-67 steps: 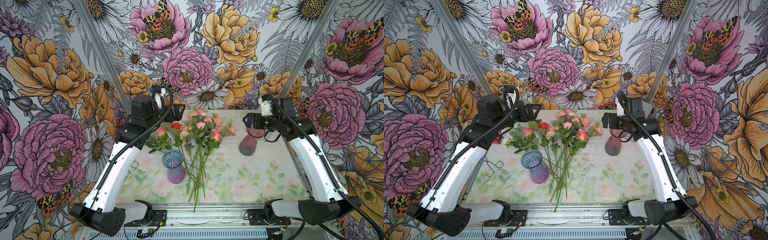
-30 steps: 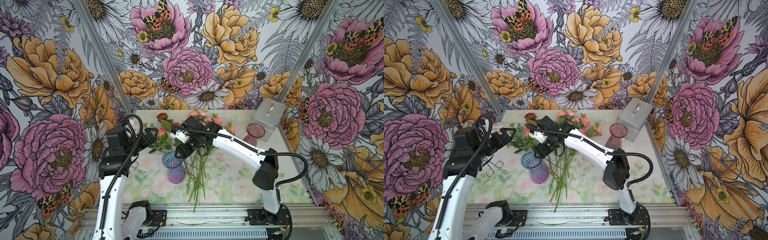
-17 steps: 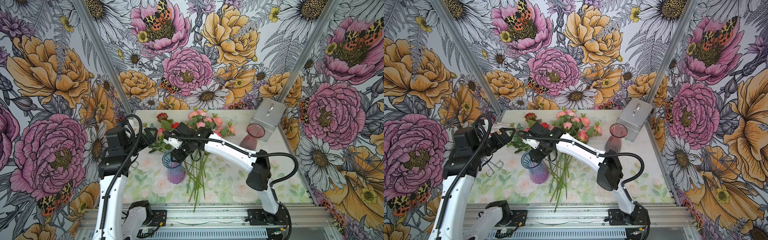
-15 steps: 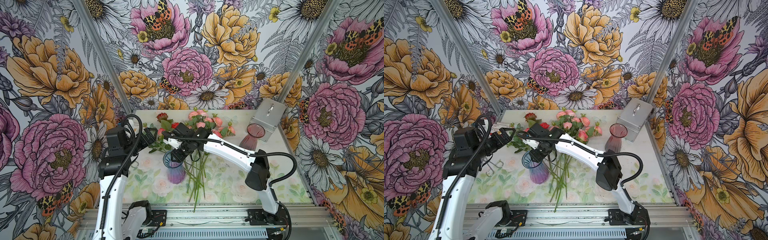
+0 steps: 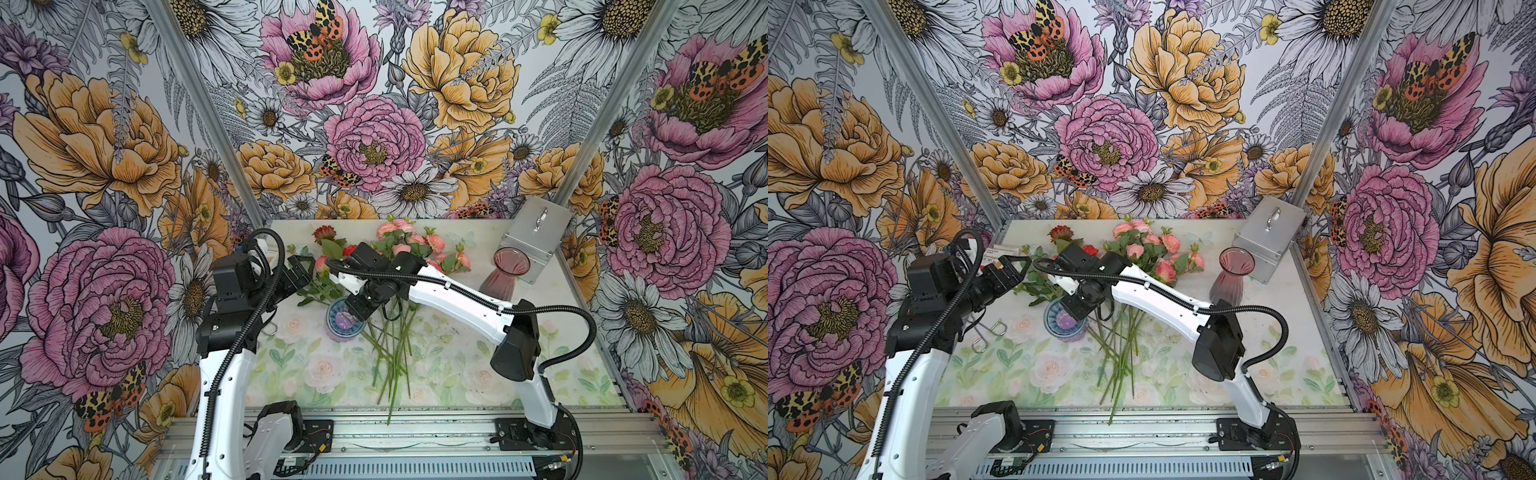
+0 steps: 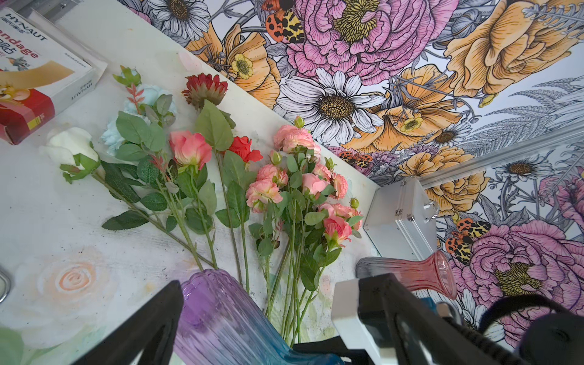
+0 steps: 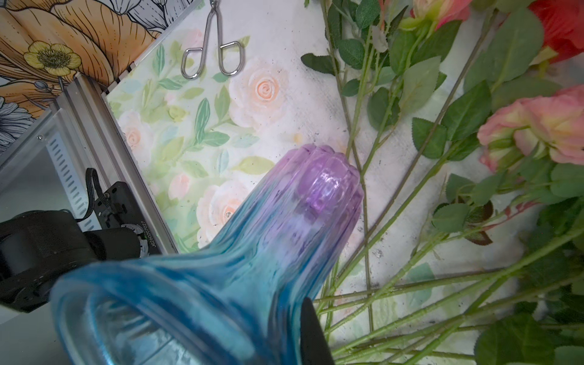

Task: Place the pink flowers into the vase
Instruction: Pick up the vase from the center of the board, then place the vase at the center of the board.

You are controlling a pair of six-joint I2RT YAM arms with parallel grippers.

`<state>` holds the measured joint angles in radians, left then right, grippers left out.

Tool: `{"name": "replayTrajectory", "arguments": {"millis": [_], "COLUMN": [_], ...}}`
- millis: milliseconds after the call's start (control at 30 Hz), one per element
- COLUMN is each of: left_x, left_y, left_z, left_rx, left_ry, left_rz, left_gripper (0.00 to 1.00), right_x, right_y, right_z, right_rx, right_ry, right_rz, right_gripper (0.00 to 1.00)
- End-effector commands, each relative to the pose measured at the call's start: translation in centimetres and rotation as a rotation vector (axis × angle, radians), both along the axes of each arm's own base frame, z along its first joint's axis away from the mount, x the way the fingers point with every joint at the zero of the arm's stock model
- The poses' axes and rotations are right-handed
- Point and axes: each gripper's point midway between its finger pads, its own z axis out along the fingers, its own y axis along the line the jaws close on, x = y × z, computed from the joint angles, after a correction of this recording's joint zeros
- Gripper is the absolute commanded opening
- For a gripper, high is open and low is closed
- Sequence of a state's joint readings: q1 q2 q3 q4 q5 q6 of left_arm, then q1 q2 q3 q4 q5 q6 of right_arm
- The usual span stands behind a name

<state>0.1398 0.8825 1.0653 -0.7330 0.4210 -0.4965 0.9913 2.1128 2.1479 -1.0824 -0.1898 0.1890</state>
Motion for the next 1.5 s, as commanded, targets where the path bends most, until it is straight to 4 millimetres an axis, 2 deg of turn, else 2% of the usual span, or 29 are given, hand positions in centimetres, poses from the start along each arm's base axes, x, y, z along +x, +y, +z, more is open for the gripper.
{"name": "replayTrajectory", "arguments": {"millis": [0,133,333,567,700,767,867,1000,1167,1233,1467], "left_x": [0.0,0.0,0.1,0.5,1.0,1.2,1.5,2.0,2.7,2.9,2.9], "left_y": [-0.3,-0.4,-0.8,-3.7,-6.1,-7.5,-9.6,-11.7,-13.8,-14.5,-15.8], "left_z": [0.1,0.1,0.1,1.5,2.4,3.0,3.7,3.9,3.4,3.1,2.2], "left_rx": [0.013,0.025,0.060,0.191,0.240,0.257,0.297,0.329,0.335,0.341,0.343], "left_ry": [-0.010,-0.013,-0.018,-0.075,-0.110,-0.134,-0.166,-0.182,-0.181,-0.177,-0.158], "left_rz": [-0.025,-0.026,-0.043,-0.140,-0.206,-0.248,-0.312,-0.364,-0.415,-0.433,-0.467], "left_gripper": [0.99,0.99,0.99,0.98,0.99,0.98,0.99,0.99,0.99,0.99,0.99], "right_x": [1.5,1.4,2.0,3.5,4.7,5.0,5.4,4.7,3.5,3.1,3.6], "right_y": [-0.2,-0.5,-3.3,-9.3,-13.7,-16.1,-20.4,-25.4,-29.9,-30.5,-30.5], "right_z": [0.8,2.2,6.9,12.2,15.1,15.8,15.7,15.0,12.2,11.2,8.3], "right_rx": [0.010,0.050,0.133,0.197,0.241,0.231,0.189,0.138,0.102,0.098,0.095], "right_ry": [-0.050,-0.036,-0.044,-0.067,-0.085,-0.091,-0.071,-0.049,0.034,0.066,0.131], "right_rz": [-0.023,-0.027,-0.083,-0.199,-0.293,-0.346,-0.454,-0.572,-0.678,-0.692,-0.710], "right_gripper": [0.00,0.00,0.00,0.00,0.00,0.00,0.00,0.00,0.00,0.00,0.00]}}
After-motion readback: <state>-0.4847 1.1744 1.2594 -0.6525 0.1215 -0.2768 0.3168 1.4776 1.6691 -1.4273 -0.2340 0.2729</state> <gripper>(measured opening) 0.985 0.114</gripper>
